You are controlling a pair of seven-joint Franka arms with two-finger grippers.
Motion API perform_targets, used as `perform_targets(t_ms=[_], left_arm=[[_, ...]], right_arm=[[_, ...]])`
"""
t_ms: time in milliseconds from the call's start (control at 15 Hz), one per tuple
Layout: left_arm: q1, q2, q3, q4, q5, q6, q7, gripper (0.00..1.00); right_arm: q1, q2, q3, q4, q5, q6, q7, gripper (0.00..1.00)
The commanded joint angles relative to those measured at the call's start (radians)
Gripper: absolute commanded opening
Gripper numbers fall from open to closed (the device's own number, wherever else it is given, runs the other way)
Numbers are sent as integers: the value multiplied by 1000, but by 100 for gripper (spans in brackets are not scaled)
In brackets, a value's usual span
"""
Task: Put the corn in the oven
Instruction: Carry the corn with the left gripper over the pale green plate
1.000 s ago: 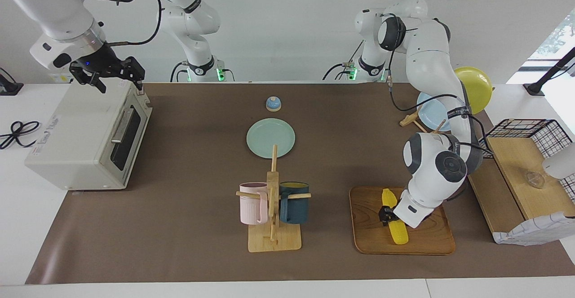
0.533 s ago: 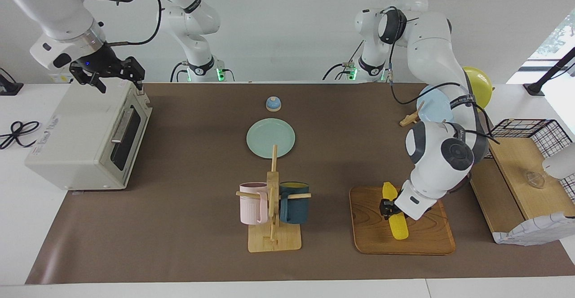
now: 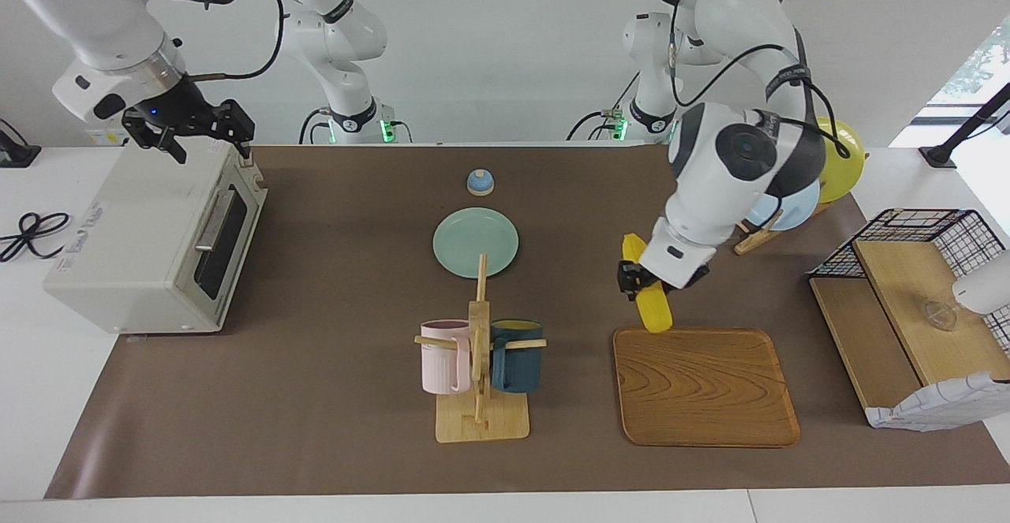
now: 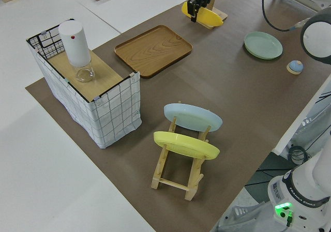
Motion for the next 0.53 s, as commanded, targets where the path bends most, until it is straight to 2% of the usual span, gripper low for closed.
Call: perform_targets(t_ms=[0, 267, 467], left_arm=[[-99, -136, 19, -242, -26, 121, -107, 0], [-243, -200, 18, -436, -28, 375, -252, 0], [-354, -176, 19, -450, -66, 467, -315, 0]], right_arm=[[-7, -10, 8, -15, 4, 5, 13, 100], [-7, -10, 7, -15, 4, 3, 13, 100], [-10, -12, 7, -16, 1, 3, 10, 100]])
